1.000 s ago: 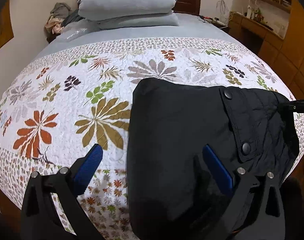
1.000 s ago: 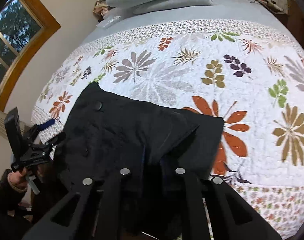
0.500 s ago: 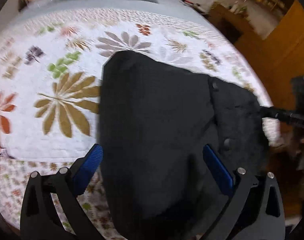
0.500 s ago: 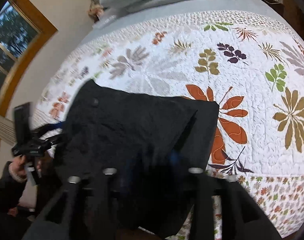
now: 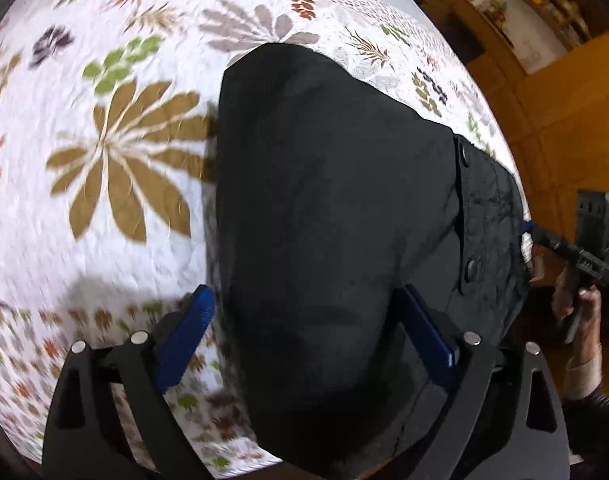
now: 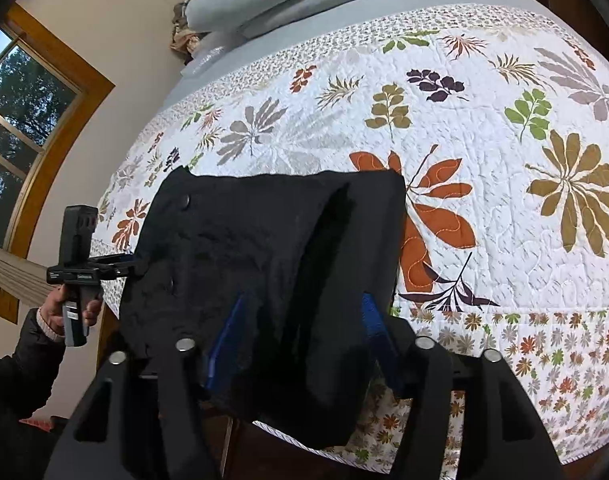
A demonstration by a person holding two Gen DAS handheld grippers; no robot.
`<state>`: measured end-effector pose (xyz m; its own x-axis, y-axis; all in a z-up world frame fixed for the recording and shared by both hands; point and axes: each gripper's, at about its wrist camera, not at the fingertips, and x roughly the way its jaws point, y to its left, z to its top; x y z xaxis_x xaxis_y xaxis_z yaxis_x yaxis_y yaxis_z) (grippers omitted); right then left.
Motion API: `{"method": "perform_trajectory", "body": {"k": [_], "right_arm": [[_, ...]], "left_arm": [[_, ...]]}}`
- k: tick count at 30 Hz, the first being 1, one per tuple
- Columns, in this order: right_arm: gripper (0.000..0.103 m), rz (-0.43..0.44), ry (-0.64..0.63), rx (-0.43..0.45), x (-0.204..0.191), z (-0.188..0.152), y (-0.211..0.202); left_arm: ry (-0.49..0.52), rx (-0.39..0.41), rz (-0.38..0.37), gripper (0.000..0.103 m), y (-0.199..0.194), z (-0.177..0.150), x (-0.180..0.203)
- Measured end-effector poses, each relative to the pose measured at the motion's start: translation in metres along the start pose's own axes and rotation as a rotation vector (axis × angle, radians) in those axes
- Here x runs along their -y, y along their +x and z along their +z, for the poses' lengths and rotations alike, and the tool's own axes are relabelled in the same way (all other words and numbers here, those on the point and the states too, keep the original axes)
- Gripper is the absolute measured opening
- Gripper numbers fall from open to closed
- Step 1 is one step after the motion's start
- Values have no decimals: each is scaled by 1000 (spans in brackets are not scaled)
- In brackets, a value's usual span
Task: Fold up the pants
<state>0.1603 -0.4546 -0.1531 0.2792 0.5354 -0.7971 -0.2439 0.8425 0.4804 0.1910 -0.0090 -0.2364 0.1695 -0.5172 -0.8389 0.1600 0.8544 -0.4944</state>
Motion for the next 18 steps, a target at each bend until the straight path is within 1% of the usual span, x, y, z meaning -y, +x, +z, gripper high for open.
{"method": "perform_trajectory", "body": {"k": [2,4,5,6,7,9,10,12,15,18], "right_arm": [[65,-1,-7,-4,-2,0,2],[65,-2,-4,-13,-2,0,4],[66,-2,-4,-15,-2,0,3],[69,-5,-6,-17,-2,0,3],[77,-7,-9,-18,-1,0,2],[87,-10,-7,-15,0,0,-1],[89,-14,-1,-14,2,0,-2],[90,-3,9,-14,5,-1,-4],[93,34,60,-20,13,-1,-3],[93,79,131,-62,22,-5,9]], "left_arm": [[-30,-26,-24,95,5,-1,-5],[-48,-44,-64,96,13,0,-6],[-46,-49,-58,98,16,1,-4],[-37,-56,-50,100,19,2,-2],[-26,-65,-50,100,22,4,1],[-20,-76,-50,101,26,6,4],[-22,-82,-51,101,29,6,4],[-22,-92,-57,101,31,8,4],[-22,-99,-56,101,32,8,5],[-18,-97,-41,101,34,9,8]]}}
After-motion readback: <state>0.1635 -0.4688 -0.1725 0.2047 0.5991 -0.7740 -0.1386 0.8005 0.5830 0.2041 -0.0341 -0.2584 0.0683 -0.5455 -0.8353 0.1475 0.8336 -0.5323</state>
